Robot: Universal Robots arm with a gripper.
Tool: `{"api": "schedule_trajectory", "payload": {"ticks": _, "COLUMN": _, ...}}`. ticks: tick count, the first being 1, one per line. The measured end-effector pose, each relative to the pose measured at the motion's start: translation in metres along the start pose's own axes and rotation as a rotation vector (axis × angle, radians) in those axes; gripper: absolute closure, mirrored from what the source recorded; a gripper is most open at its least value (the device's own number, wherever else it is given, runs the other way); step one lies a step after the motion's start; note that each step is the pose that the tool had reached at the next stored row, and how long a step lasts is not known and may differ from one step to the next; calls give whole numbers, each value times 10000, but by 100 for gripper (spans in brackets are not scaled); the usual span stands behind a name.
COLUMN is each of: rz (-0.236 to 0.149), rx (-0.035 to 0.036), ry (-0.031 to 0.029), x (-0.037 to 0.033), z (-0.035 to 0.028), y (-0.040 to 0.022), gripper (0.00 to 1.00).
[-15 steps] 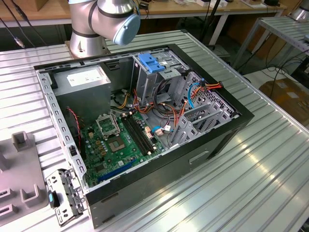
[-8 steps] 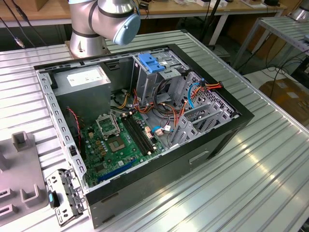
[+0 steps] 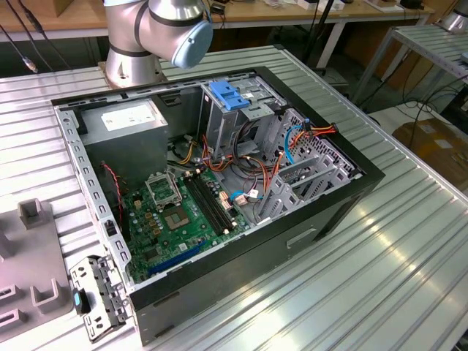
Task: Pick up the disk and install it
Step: 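Pick up the disk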
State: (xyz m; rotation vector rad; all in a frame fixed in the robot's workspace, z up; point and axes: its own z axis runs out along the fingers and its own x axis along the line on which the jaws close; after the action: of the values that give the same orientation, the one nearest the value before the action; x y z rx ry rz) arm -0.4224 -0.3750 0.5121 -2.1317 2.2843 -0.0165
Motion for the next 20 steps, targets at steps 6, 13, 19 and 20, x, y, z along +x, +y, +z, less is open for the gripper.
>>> {"api": "schedule_trajectory", "payload": {"ticks": 6, "rz": 0, "rx": 0, "ry": 0, "x": 2, "z": 1, "y": -49, "gripper": 63}}
{"api": "schedule_trajectory", "payload": {"ticks": 13, "rz": 0, "rx": 0, "ry": -1, "x": 6, "z": 3, "y": -129, "gripper": 63}}
{"api": "schedule_trajectory", "payload": {"ticks": 19, "rz": 0, "rx": 1, "ry": -1, "x": 107, "z": 5, "y": -170, "gripper": 63}}
{"api": "schedule_trajectory", "payload": {"ticks": 20, "rz": 0, "rx": -1, "ry": 0, "x": 111, "z": 4, "y": -182, "gripper": 63}}
